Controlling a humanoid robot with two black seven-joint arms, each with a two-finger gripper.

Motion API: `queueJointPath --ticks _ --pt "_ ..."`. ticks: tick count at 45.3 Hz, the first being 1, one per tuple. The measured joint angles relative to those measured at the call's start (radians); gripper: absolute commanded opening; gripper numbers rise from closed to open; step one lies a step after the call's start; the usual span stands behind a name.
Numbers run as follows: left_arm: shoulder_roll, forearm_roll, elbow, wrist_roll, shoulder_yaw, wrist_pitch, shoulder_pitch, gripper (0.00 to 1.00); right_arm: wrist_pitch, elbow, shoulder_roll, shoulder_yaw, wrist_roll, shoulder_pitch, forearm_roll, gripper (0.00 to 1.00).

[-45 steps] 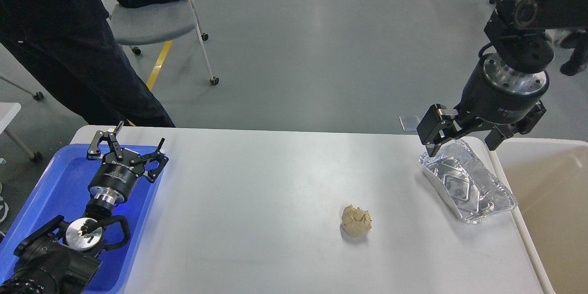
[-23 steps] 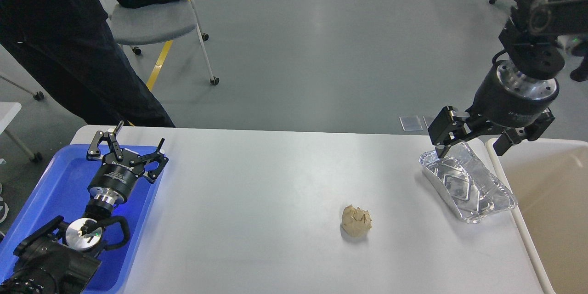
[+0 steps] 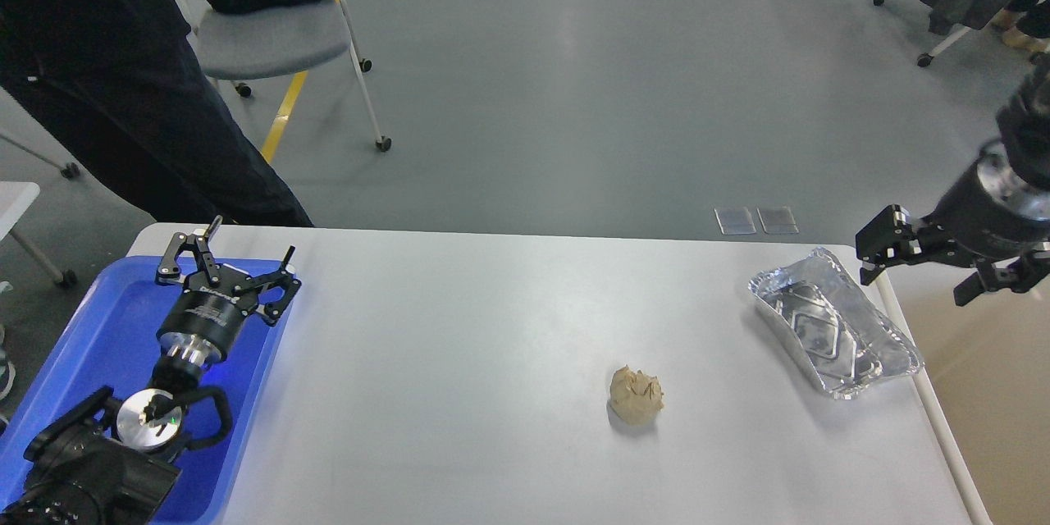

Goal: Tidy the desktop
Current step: 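Move the right gripper down beside the clear plastic foil tray, then close the right gripper on the edge of the clear plastic tray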

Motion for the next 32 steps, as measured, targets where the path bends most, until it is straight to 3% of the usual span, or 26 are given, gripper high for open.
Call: queueJointPath --ticks 8,15,32 --pt "0.000 0.000 0.000 0.000 0.000 0.000 0.000 1.00 -0.015 -0.094 -0.087 0.113 -0.008 -0.177 -0.081 1.00" --pt "0.000 0.000 0.000 0.000 0.000 0.000 0.000 1.00 -0.096 -0.173 -0.123 0.182 -0.014 -0.329 -0.117 1.00" --pt "0.000 0.000 -0.001 0.000 0.000 0.000 0.000 1.00 -0.341 -0.340 -0.044 0.258 -0.038 -0.577 -0.068 1.00"
